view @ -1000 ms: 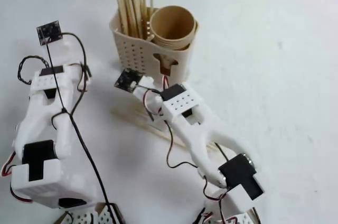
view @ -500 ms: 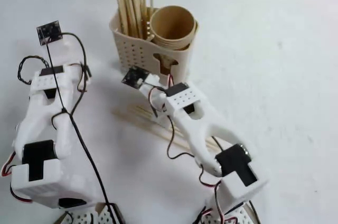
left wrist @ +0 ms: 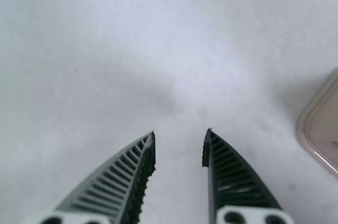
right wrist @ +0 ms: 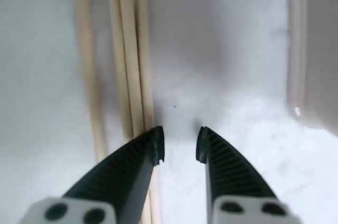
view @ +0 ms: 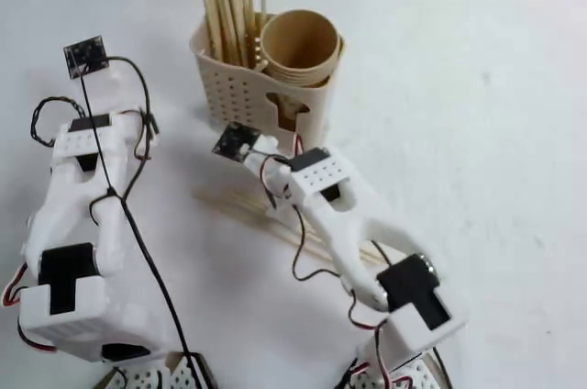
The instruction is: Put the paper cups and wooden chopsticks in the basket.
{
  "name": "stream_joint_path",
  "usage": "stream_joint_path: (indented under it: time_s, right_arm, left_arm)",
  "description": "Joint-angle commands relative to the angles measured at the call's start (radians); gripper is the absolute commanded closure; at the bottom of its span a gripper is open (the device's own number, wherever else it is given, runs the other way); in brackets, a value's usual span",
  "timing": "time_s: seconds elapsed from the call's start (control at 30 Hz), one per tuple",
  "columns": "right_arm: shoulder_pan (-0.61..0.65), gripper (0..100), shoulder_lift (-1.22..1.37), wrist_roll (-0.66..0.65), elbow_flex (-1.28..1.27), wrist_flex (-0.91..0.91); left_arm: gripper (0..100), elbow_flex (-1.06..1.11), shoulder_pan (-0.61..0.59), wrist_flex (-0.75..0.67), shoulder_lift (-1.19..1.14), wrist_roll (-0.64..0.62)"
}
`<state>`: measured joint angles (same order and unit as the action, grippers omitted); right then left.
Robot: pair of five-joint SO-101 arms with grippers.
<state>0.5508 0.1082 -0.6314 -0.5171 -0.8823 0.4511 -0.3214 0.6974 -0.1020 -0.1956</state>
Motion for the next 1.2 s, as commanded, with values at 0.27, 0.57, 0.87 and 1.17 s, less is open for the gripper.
stream_joint_path:
  time_s: [0.27,0.57,0.87,1.17]
  right_arm:
    - [0.064,87.8,-0.107,-0.014,-0.089,0.081]
    - [0.07,88.1,-0.17,-0.014,-0.114,0.088]
    - [0.094,87.9,-0.277,-0.014,-0.253,0.208]
    - [0.111,88.2,-0.153,-0.054,-0.207,0.208]
  left_arm:
    - [83,-0.014,-0.004,-0.026,0.028,0.014]
    - [83,-0.014,-0.004,-0.031,0.028,0.014]
    - [83,-0.014,-0.004,-0.031,0.028,0.014]
    - [83,-0.014,-0.004,-0.028,0.028,0.014]
